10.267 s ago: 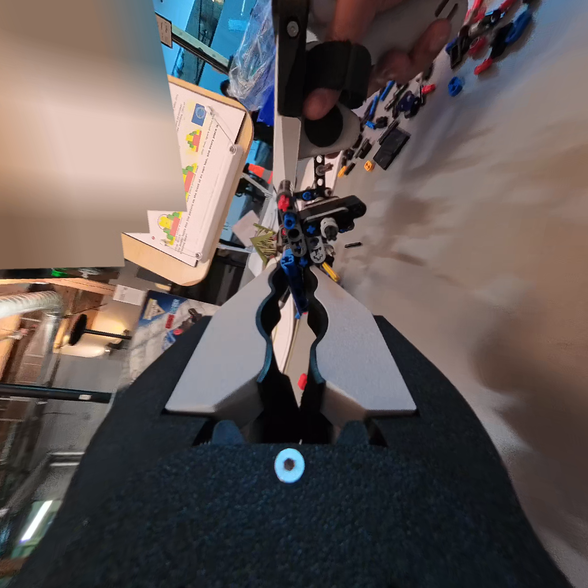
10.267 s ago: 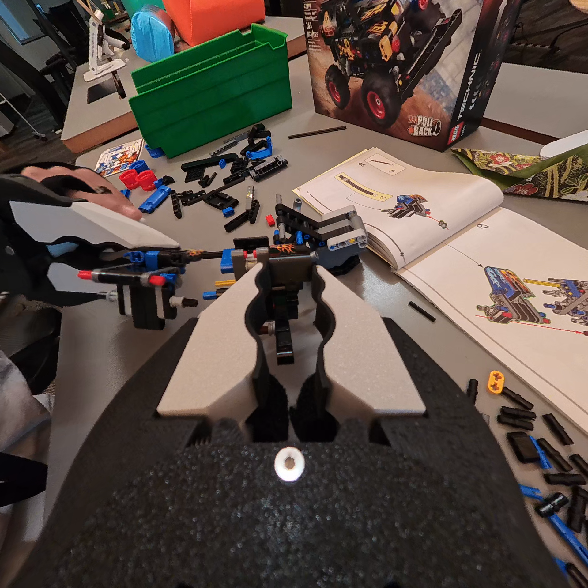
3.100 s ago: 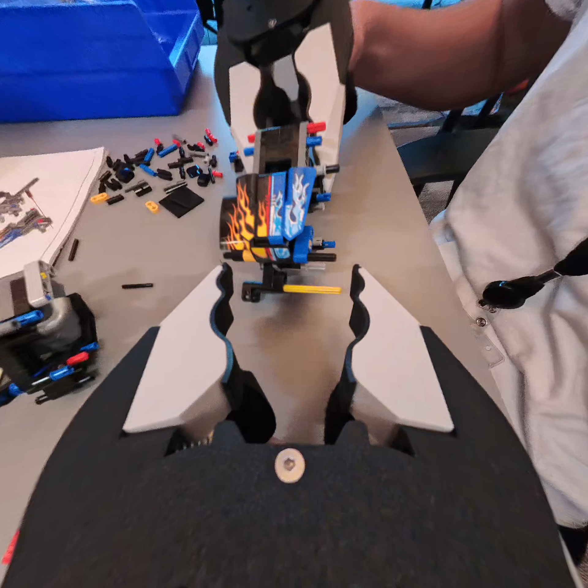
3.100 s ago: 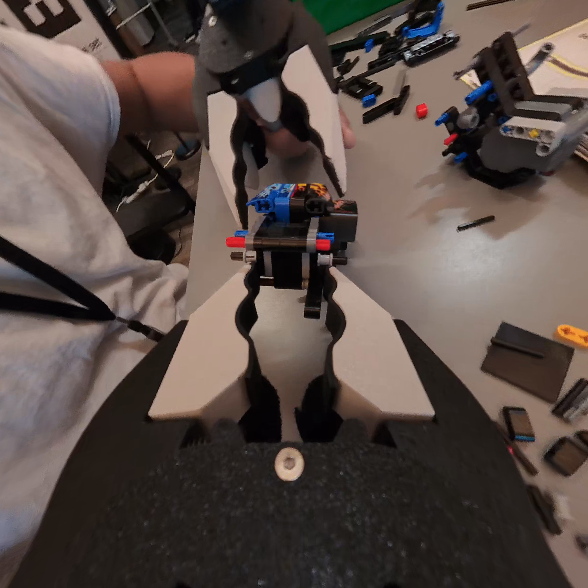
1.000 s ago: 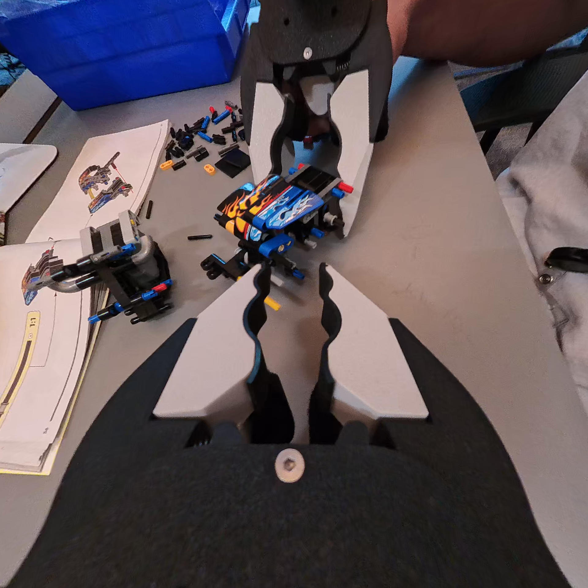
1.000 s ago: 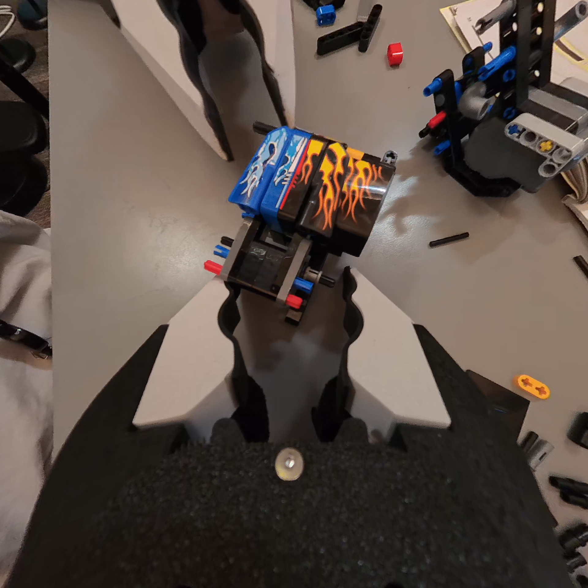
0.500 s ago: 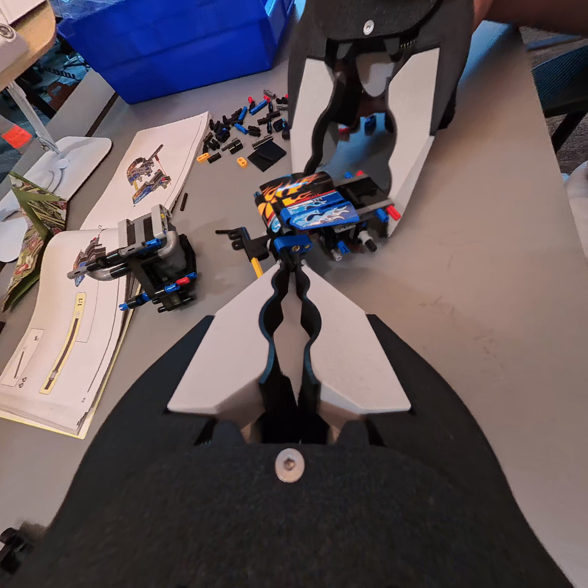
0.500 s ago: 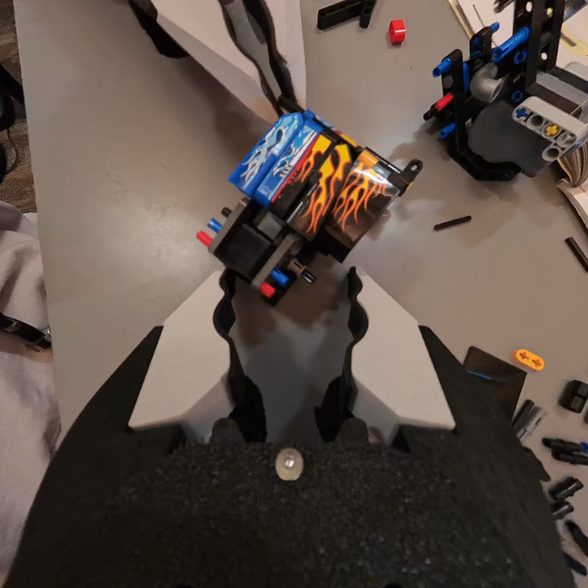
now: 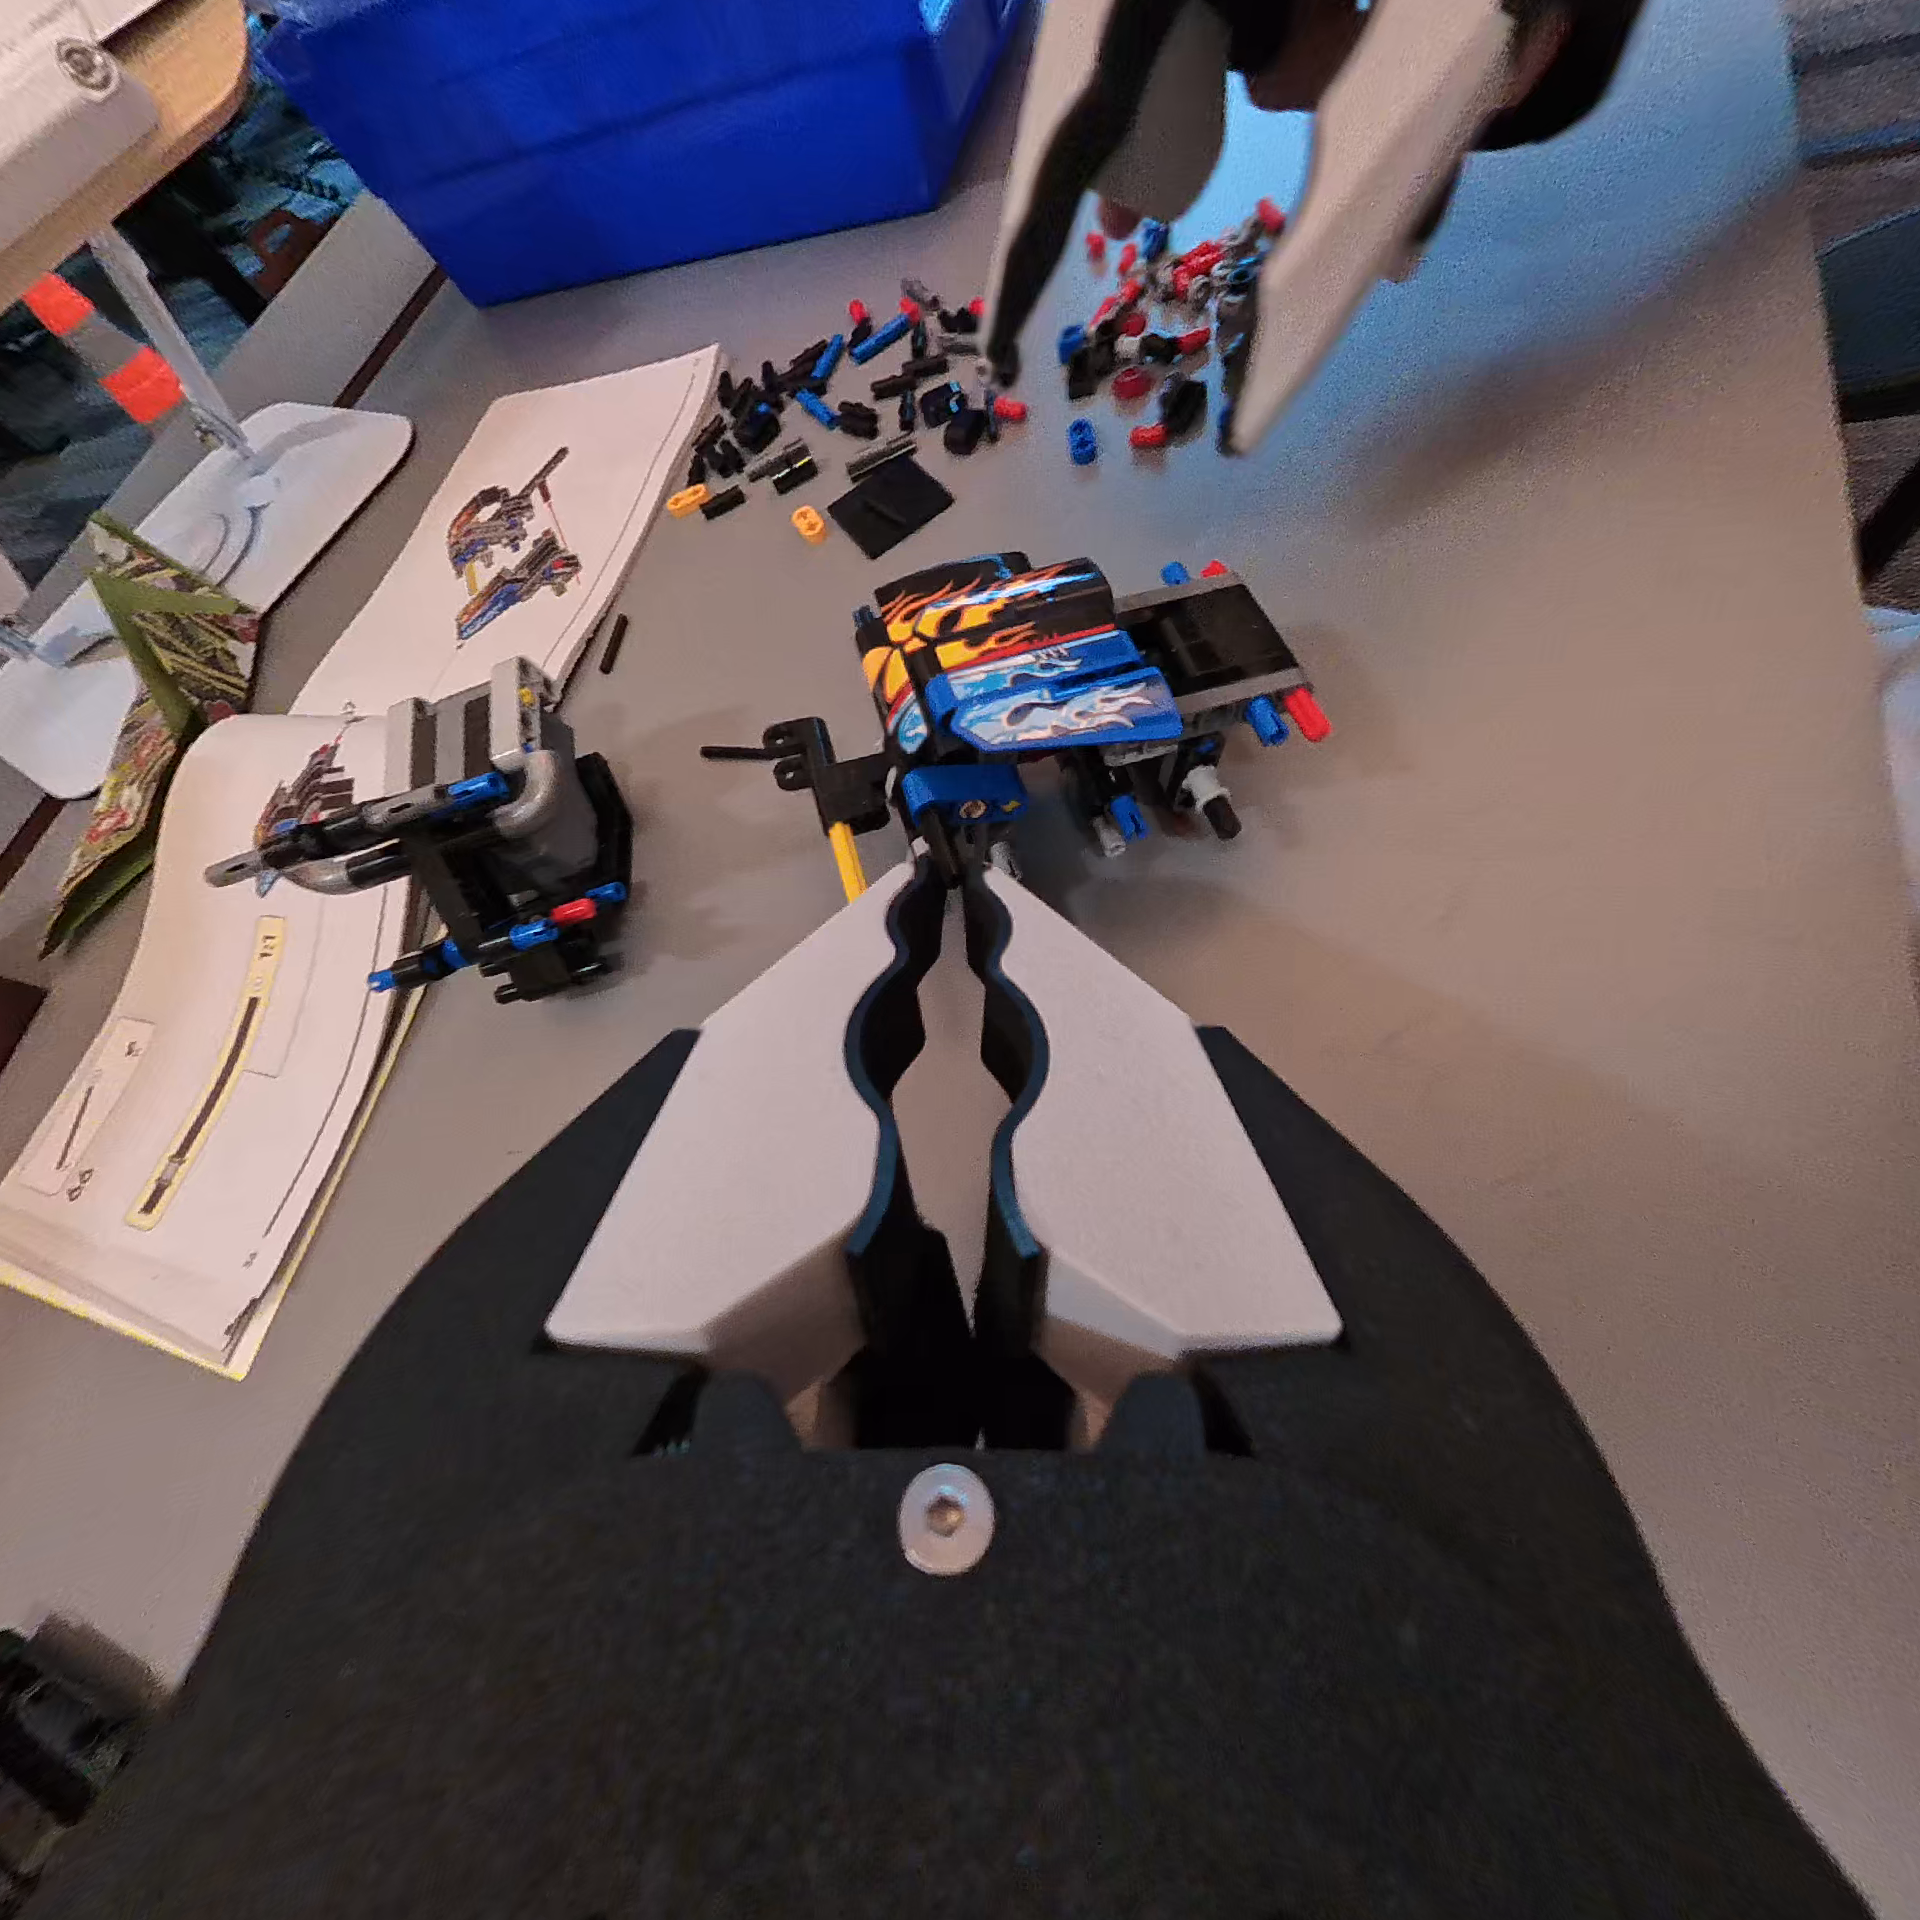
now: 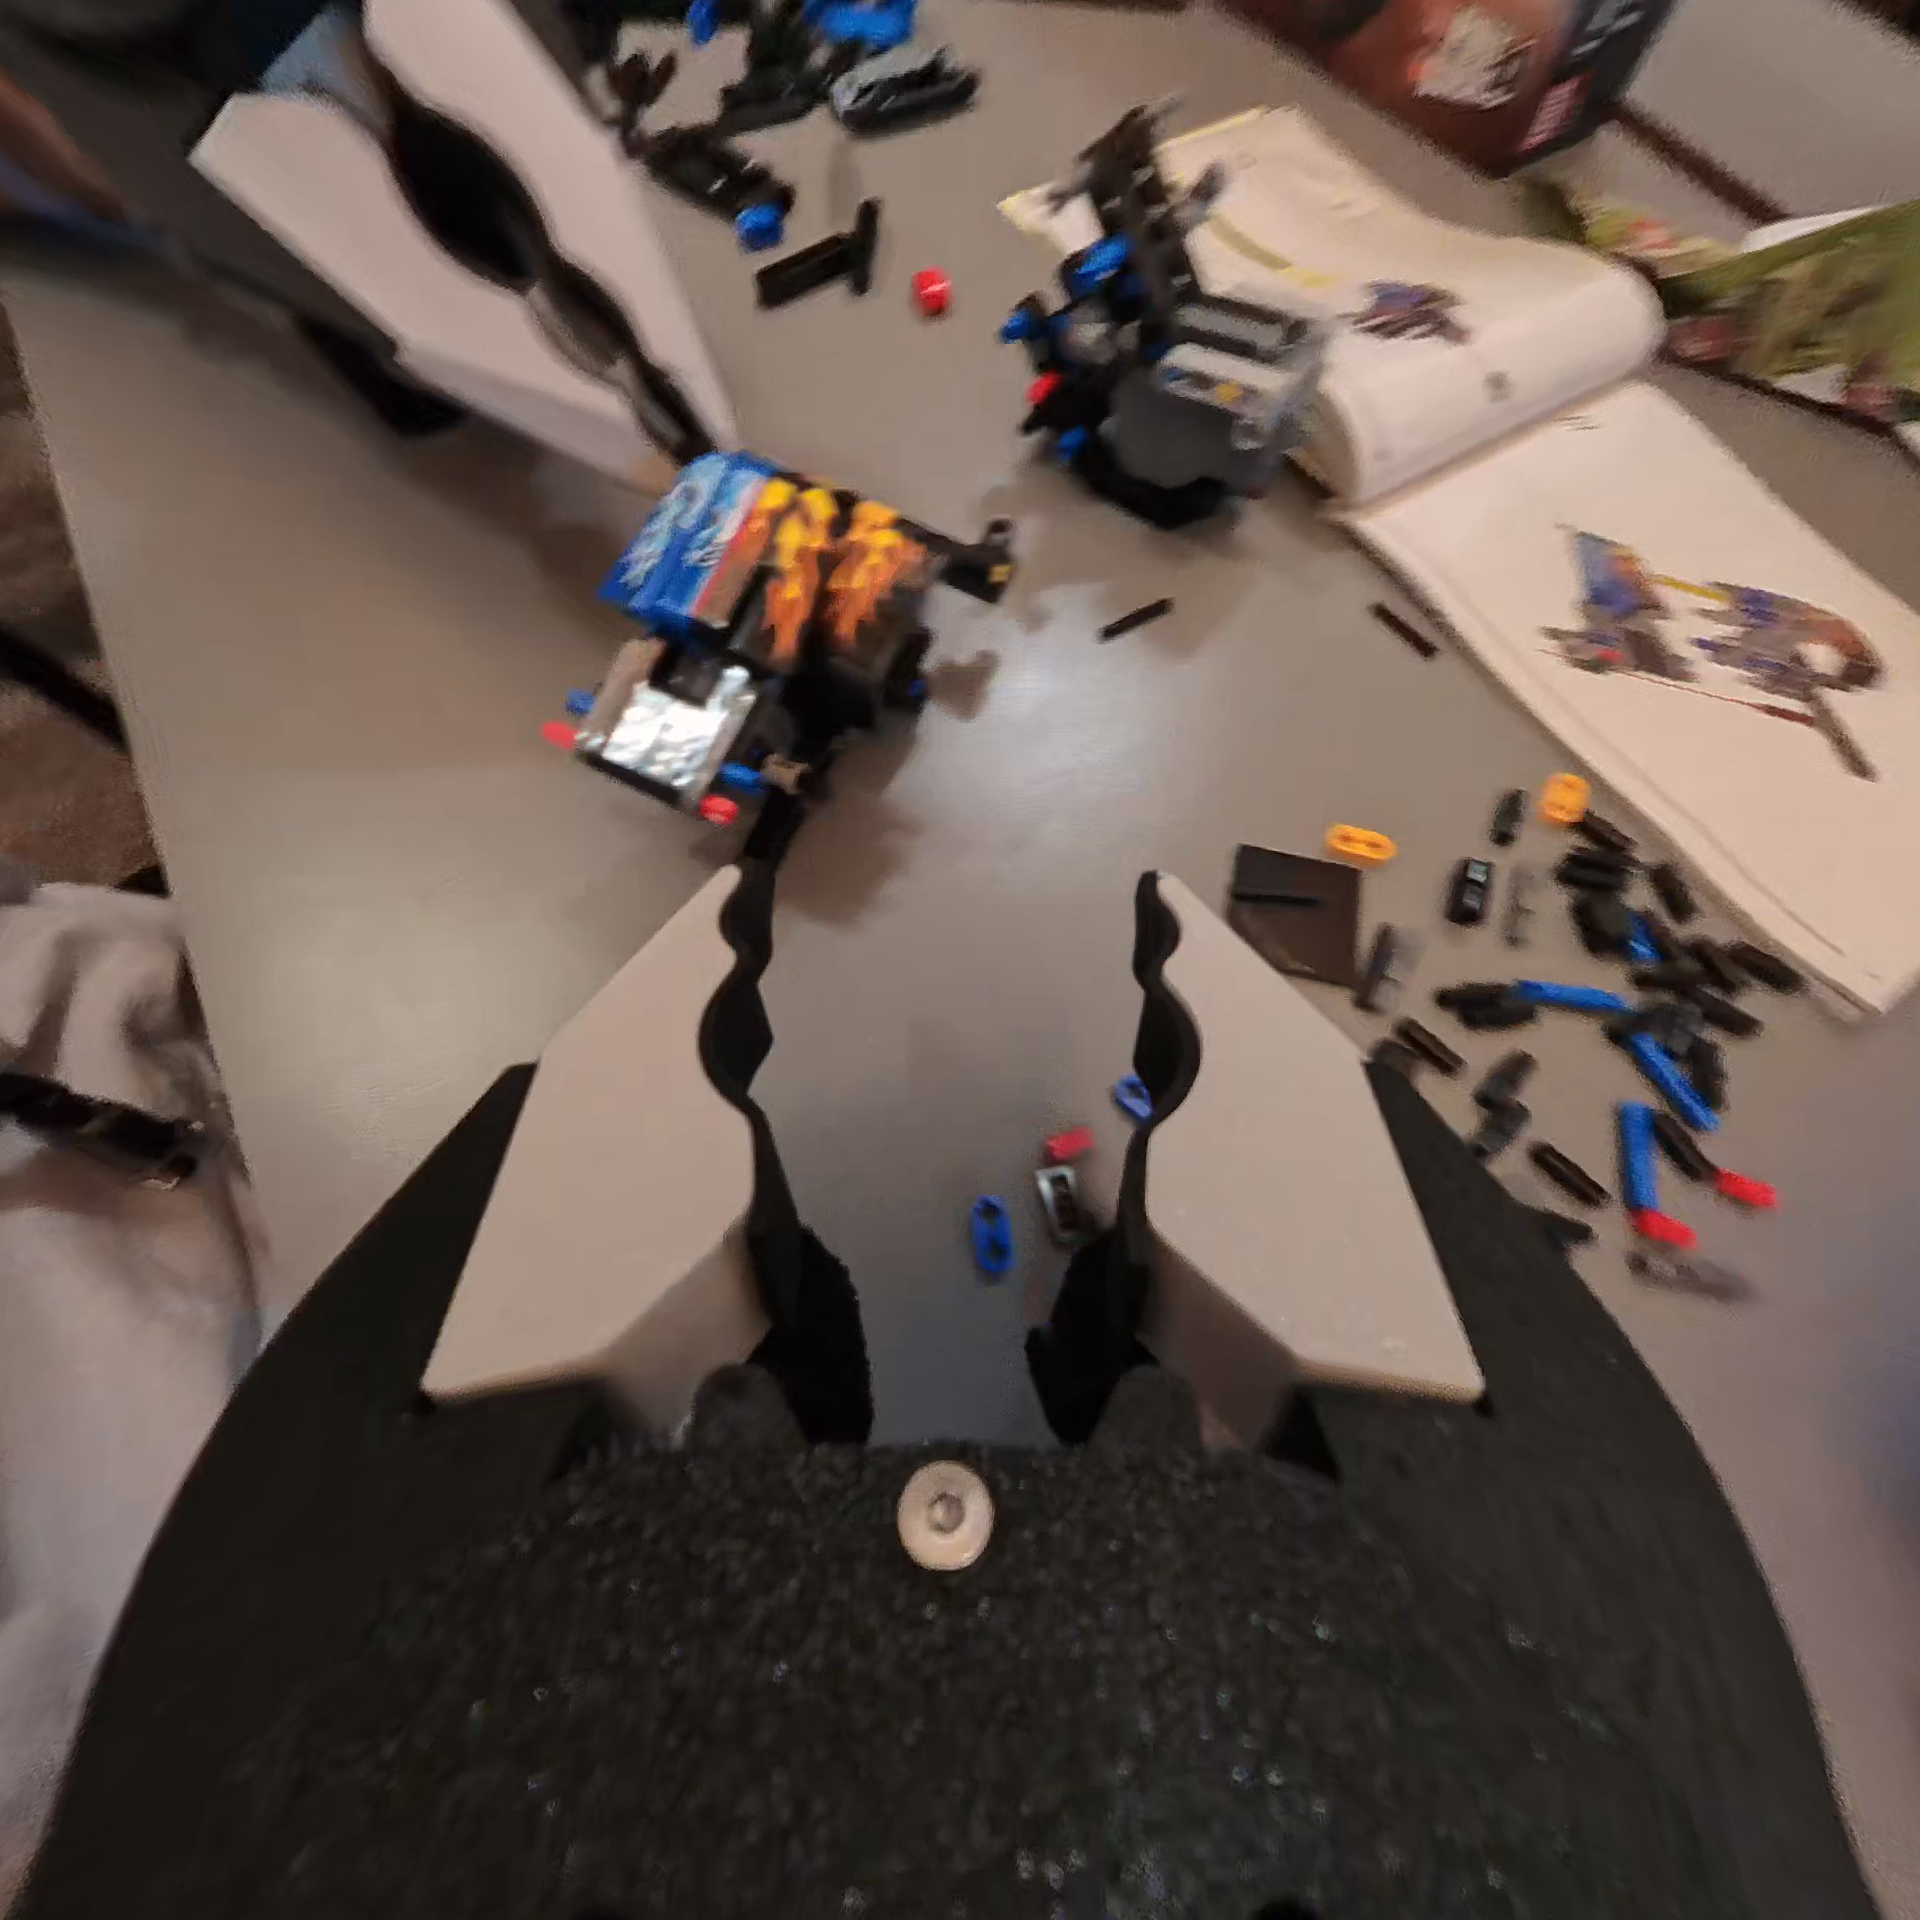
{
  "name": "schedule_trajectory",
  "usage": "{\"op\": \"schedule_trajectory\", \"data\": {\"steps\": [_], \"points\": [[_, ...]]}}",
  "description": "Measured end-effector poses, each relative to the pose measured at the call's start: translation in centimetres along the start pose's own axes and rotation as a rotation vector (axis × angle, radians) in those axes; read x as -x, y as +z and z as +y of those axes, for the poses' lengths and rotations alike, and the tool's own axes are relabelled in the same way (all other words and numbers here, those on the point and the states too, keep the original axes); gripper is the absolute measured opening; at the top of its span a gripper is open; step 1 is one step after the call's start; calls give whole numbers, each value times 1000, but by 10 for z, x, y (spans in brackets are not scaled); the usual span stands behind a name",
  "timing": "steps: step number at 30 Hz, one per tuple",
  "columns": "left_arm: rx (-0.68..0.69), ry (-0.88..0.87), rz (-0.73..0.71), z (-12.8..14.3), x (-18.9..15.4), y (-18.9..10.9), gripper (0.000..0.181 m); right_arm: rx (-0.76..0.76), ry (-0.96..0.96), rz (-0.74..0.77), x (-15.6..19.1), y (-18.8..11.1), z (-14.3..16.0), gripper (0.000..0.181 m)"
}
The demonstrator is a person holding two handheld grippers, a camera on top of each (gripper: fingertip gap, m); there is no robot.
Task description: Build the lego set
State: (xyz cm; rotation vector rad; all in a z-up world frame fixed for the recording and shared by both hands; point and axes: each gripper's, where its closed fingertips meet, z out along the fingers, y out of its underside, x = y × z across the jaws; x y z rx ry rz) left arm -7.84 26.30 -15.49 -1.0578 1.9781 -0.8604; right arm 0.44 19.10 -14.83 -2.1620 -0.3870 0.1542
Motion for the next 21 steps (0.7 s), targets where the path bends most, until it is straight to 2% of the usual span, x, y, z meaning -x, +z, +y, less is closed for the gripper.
{"op": "schedule_trajectory", "data": {"steps": [1, 4, 5, 7, 9, 12, 15, 18, 20, 21], "points": [[-10, 0, 7, -1, -2, -1, 2, -21, 15, 52, -13, -5, 2, 70], [-39, -56, 72, -8, -9, -7, 30, -114, 74, 216, -50, -22, 6, 65], [-70, -93, 162, -14, -19, -12, 39, -150, 93, 247, -58, -27, 6, 62], [-113, -195, 275, -23, -25, -22, 42, -192, 108, 316, -76, -35, 5, 60], [-143, -274, 338, -40, -15, -30, 41, -224, 114, 358, -88, -42, 5, 60], [-17, -352, 429, -73, 17, -21, 43, -298, 133, 391, -98, -50, 3, 57], [160, -230, 424, -95, 55, 24, 50, -329, 169, 357, -95, -48, 5, 56], [338, -17, 276, -97, 104, 99, 50, -331, 180, 344, -93, -48, 7, 56], [382, 71, 207, -99, 127, 148, 49, -350, 181, 351, -95, -52, 7, 53], [389, 89, 220, -99, 129, 166, 49, -347, 183, 352, -96, -53, 8, 53]]}}
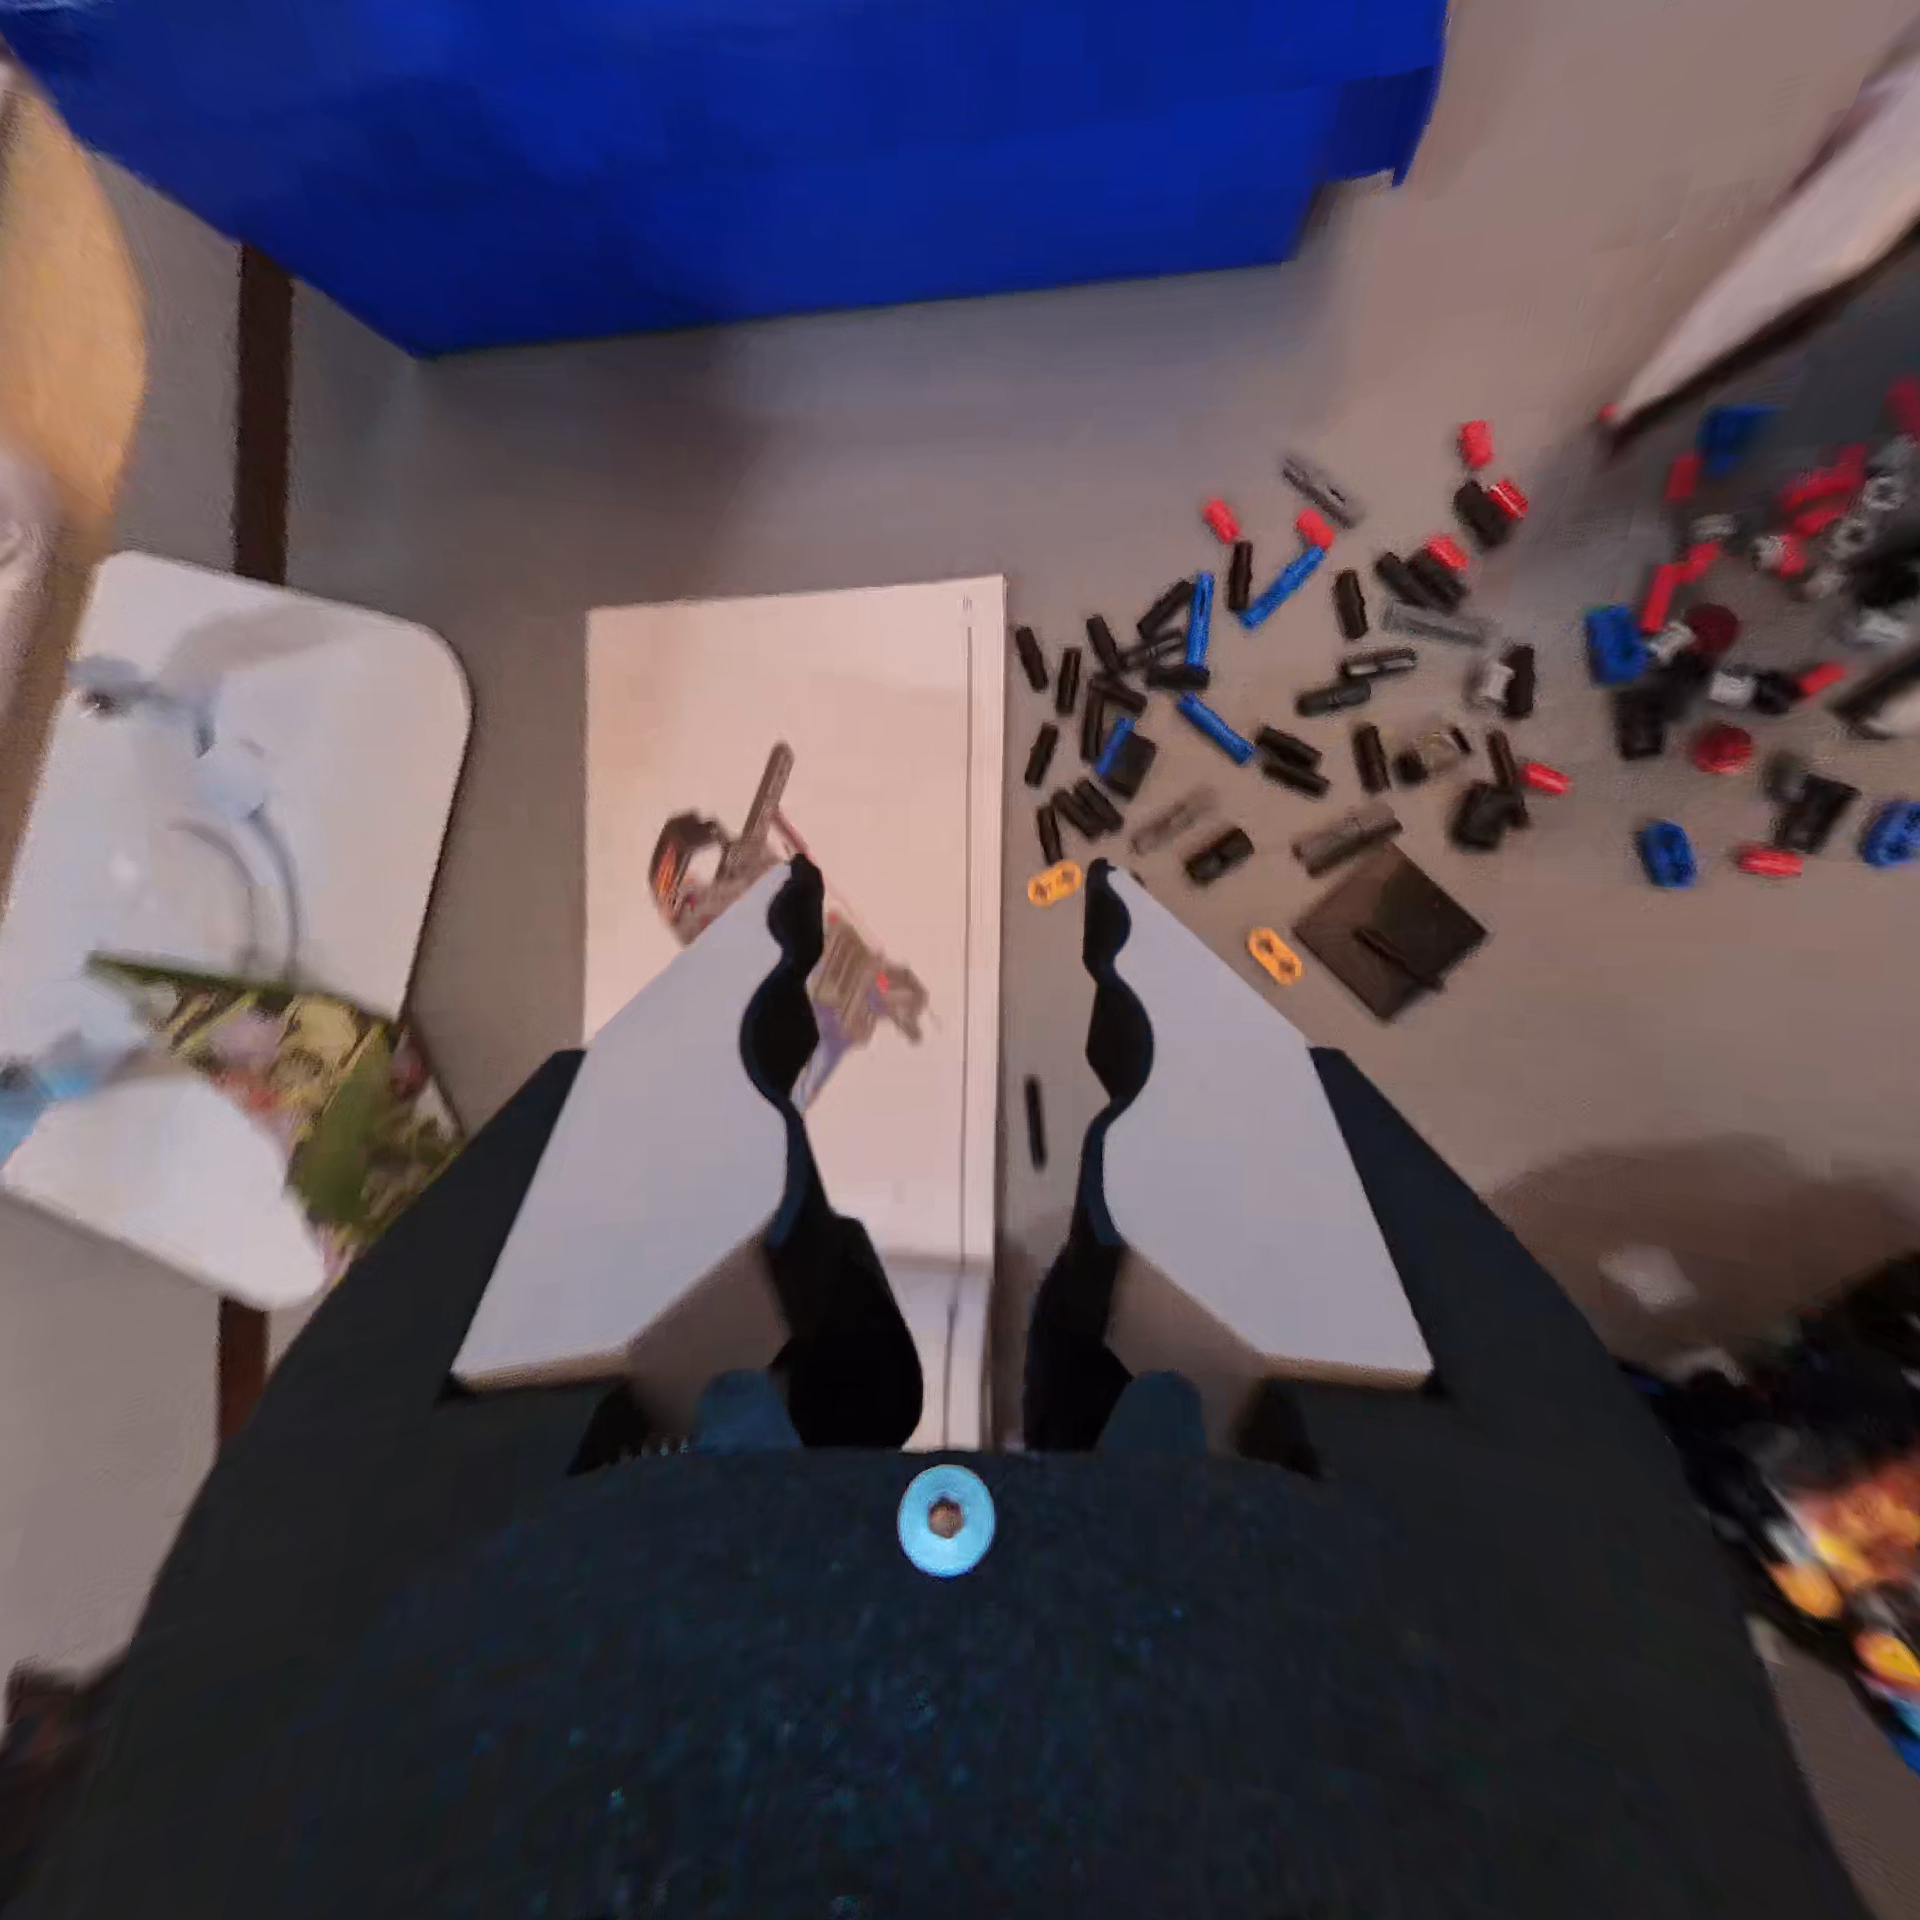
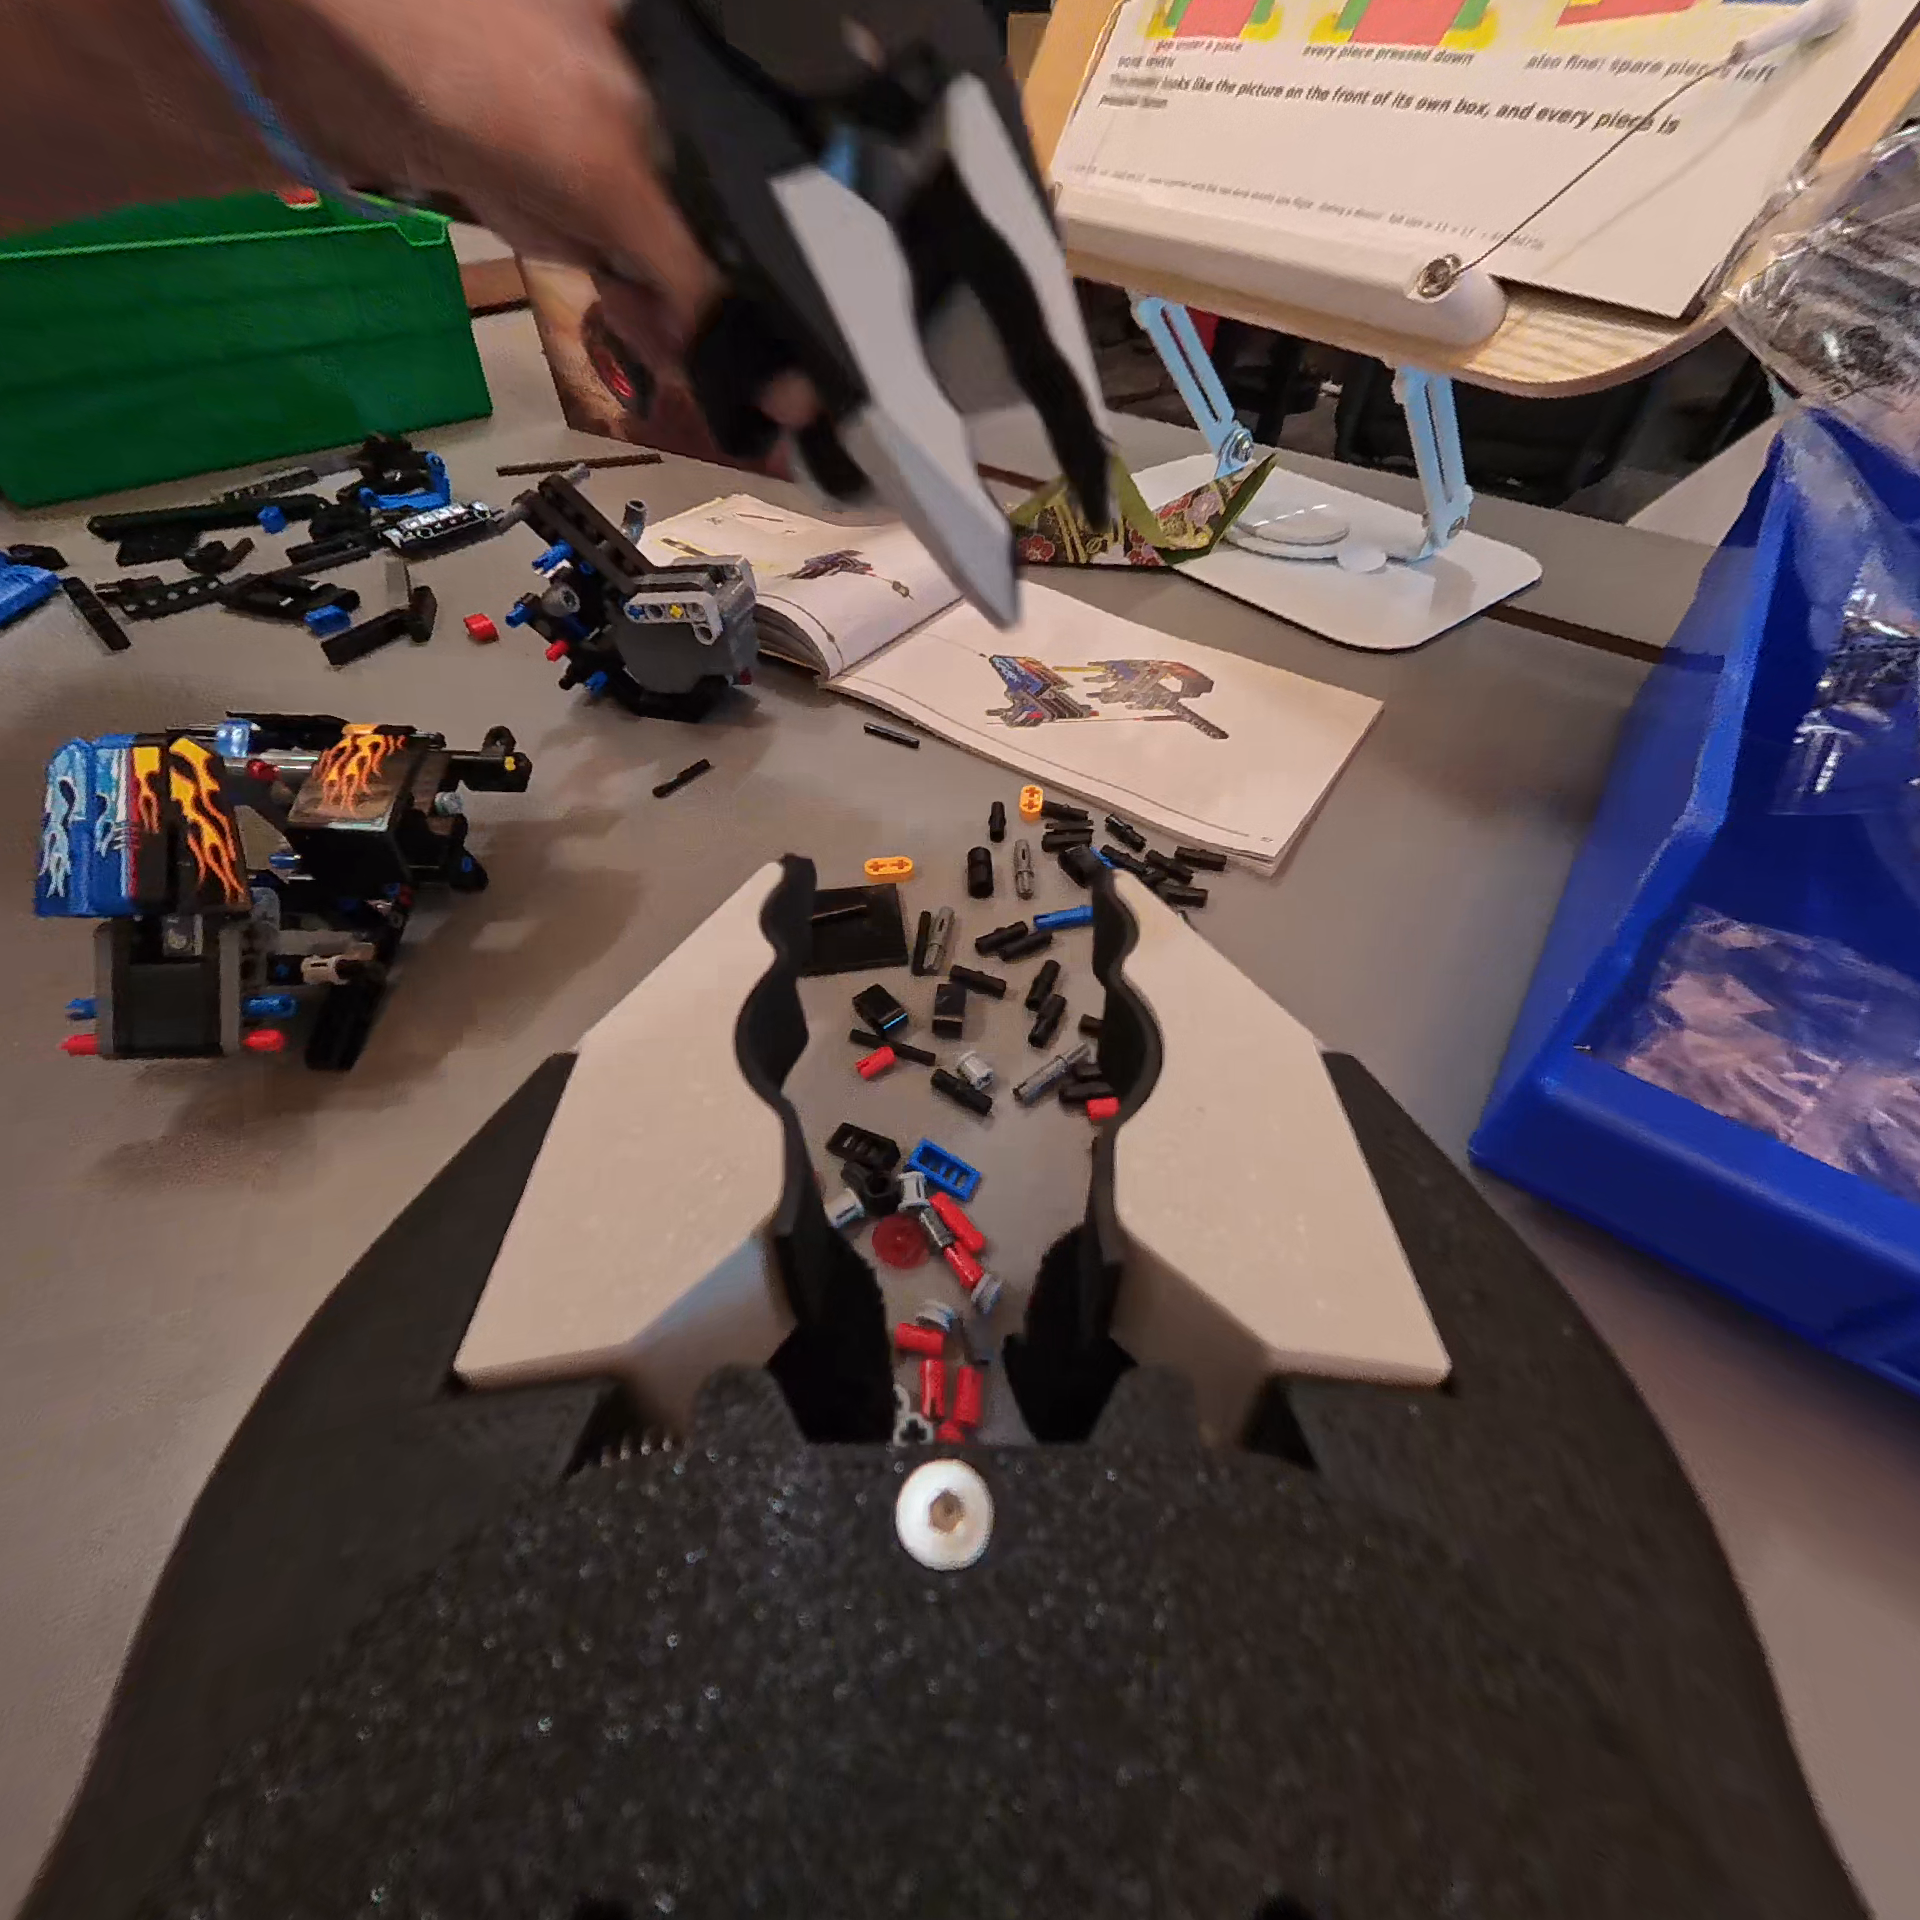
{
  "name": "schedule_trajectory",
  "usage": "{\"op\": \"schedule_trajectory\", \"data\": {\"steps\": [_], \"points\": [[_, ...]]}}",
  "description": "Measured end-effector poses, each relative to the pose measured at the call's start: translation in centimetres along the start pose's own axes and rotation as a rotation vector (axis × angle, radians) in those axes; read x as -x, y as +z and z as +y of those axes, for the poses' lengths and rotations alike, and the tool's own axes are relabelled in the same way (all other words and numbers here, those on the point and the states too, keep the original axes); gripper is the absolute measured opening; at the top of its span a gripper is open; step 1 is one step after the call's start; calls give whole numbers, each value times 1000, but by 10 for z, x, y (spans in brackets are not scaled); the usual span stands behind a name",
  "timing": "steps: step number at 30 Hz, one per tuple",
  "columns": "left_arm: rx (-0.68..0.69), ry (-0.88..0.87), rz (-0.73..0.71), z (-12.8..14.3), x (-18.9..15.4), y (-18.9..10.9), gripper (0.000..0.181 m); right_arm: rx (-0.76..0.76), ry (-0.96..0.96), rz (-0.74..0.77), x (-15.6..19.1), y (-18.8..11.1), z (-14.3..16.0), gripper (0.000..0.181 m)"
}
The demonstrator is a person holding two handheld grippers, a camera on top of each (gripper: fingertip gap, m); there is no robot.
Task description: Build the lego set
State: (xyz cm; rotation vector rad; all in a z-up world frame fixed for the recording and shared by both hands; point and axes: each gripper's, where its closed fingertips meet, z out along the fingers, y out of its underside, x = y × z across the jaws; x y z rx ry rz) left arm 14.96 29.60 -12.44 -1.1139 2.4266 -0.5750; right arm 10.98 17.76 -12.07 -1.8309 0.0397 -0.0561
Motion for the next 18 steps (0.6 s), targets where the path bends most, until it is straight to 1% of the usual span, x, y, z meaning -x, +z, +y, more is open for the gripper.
{"op": "schedule_trajectory", "data": {"steps": [3, 6, 8, 10, 13, 16, 18], "points": [[41, -3, 103, -9, -5, 38, 52, 1, 6, -14, 1, 0, 0, 53], [49, 40, 79, -15, -3, 60, 52, 2, -7, -14, 2, -1, 0, 53], [73, 35, 57, -13, 2, 70, 55, 4, -9, -14, 3, -1, 1, 53], [68, -9, 33, -14, 10, 77, 54, -1, -2, -16, 2, -2, 0, 53], [42, -54, 65, -19, 9, 87, 52, -6, 14, -25, 2, -3, 0, 53], [41, -65, 121, -24, -1, 92, 52, -4, 19, -34, 2, -3, 0, 53], [43, -62, 133, -26, -5, 95, 48, -3, 19, -38, 3, -3, 0, 52]]}}
